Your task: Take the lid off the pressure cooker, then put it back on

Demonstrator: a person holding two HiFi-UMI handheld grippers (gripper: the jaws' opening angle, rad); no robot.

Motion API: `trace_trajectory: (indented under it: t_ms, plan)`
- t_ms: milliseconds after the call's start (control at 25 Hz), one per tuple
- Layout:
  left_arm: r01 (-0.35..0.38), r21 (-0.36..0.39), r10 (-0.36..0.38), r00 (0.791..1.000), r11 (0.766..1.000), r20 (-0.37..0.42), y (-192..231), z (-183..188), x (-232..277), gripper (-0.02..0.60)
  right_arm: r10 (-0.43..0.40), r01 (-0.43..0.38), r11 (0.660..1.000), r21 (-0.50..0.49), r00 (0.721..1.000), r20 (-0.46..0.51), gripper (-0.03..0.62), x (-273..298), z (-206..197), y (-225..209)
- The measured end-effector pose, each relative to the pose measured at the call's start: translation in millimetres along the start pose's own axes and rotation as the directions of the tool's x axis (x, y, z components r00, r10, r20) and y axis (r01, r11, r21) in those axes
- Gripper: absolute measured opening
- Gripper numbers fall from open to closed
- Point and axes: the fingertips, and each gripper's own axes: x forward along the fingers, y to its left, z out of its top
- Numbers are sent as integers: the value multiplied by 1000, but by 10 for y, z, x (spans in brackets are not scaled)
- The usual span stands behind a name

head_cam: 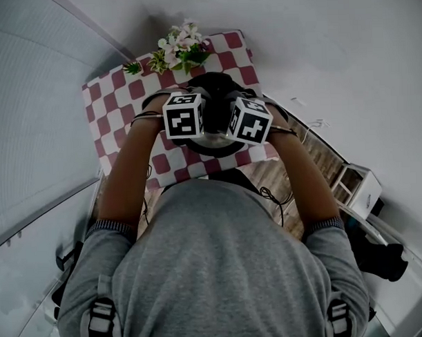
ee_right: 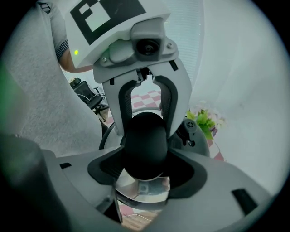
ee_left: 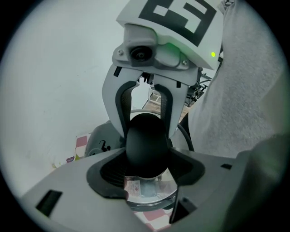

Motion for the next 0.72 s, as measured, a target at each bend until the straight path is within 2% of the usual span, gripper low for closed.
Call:
trace_trajectory:
  t_ms: [200, 400, 560, 720]
  plan:
    - [-19, -69, 17, 999, 997, -30, 8, 19, -3, 301, 33, -35, 997, -70, 999, -28, 295, 10, -18, 5]
    - [-43, -147, 40, 999, 988, -25, 33, 31, 0, 301, 77, -83, 985, -153, 996, -46, 295, -3, -26, -7]
    - [-76, -194, 73, 997, 978, -25, 51, 26, -3, 301, 113, -125, 966, -224, 991, -69, 296, 3, -32, -12]
    - [-125, -264, 128, 992, 956, -8, 49, 28, -2, 301, 140, -162, 937, -309, 986, -90, 296, 6, -36, -13]
